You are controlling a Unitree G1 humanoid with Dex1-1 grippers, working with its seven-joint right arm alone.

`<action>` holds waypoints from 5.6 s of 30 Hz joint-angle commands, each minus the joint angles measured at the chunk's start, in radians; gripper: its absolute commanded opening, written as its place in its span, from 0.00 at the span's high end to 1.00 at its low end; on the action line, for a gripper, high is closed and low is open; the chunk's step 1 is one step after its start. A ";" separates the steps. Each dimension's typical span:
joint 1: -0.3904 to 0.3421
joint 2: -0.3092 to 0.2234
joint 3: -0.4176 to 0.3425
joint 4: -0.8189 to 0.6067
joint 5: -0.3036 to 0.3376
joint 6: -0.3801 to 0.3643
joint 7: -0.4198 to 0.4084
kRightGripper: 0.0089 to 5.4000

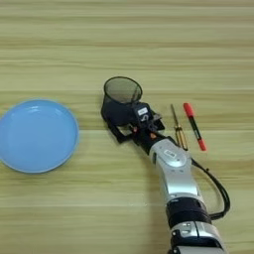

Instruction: Move the objects on the table

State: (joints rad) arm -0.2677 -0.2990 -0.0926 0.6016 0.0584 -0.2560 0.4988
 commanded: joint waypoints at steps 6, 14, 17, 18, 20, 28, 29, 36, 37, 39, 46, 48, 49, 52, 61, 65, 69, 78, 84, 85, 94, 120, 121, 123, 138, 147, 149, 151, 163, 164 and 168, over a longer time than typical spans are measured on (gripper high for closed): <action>-0.017 -0.034 -0.004 -0.059 -0.005 -0.006 -0.023 0.01; 0.026 -0.036 0.001 -0.131 -0.003 0.014 -0.021 0.01; 0.055 -0.038 -0.001 -0.183 0.000 0.026 -0.021 0.01; 0.066 -0.039 -0.001 -0.205 0.001 0.031 -0.021 0.01; 0.089 -0.041 0.001 -0.248 0.000 0.040 -0.018 0.01; 0.201 -0.043 0.010 -0.452 0.002 0.099 -0.011 0.01; 0.223 -0.042 0.014 -0.485 0.008 0.112 -0.004 0.01; 0.334 -0.035 0.042 -0.675 0.046 0.204 0.042 0.01; 0.342 -0.035 0.044 -0.692 0.048 0.216 0.045 0.01; 0.353 -0.035 0.047 -0.718 0.053 0.236 0.051 0.01; 0.361 -0.025 0.090 -0.788 0.043 0.273 0.059 0.01; 0.360 -0.019 0.120 -0.804 0.032 0.276 0.065 0.01; 0.359 -0.016 0.131 -0.810 0.029 0.279 0.066 0.01; 0.353 -0.012 0.166 -0.824 0.013 0.288 0.066 0.01; 0.293 0.023 0.285 -0.832 -0.037 0.309 0.066 0.01; 0.269 0.049 0.323 -0.805 -0.053 0.307 0.058 0.01; 0.244 0.064 0.338 -0.793 -0.056 0.314 0.057 0.01; 0.157 0.131 0.357 -0.738 -0.054 0.351 0.035 0.01; 0.127 0.186 0.383 -0.713 -0.037 0.405 0.034 0.01; 0.125 0.196 0.385 -0.712 -0.030 0.423 0.034 0.01; 0.118 0.285 0.340 -0.682 0.079 0.667 -0.010 0.01; 0.054 0.243 0.321 -0.396 -0.113 0.396 -0.209 0.01; 0.047 0.240 0.317 -0.379 -0.119 0.385 -0.217 0.01; 0.028 0.233 0.305 -0.338 -0.129 0.355 -0.233 0.01; -0.130 0.218 0.239 -0.018 -0.145 0.189 -0.283 0.01; -0.166 0.235 0.224 0.037 -0.127 0.117 -0.259 0.01; -0.166 0.238 0.225 0.015 -0.123 0.109 -0.249 0.01; -0.157 0.242 0.229 -0.024 -0.118 0.110 -0.236 0.01; -0.074 0.237 0.246 -0.353 -0.116 0.187 -0.204 0.01; -0.069 0.237 0.245 -0.377 -0.113 0.196 -0.203 0.01; -0.024 0.236 0.247 -0.540 -0.095 0.241 -0.190 0.01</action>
State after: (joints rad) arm -0.2606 -0.0622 0.1596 0.1994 -0.0555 -0.0219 0.3098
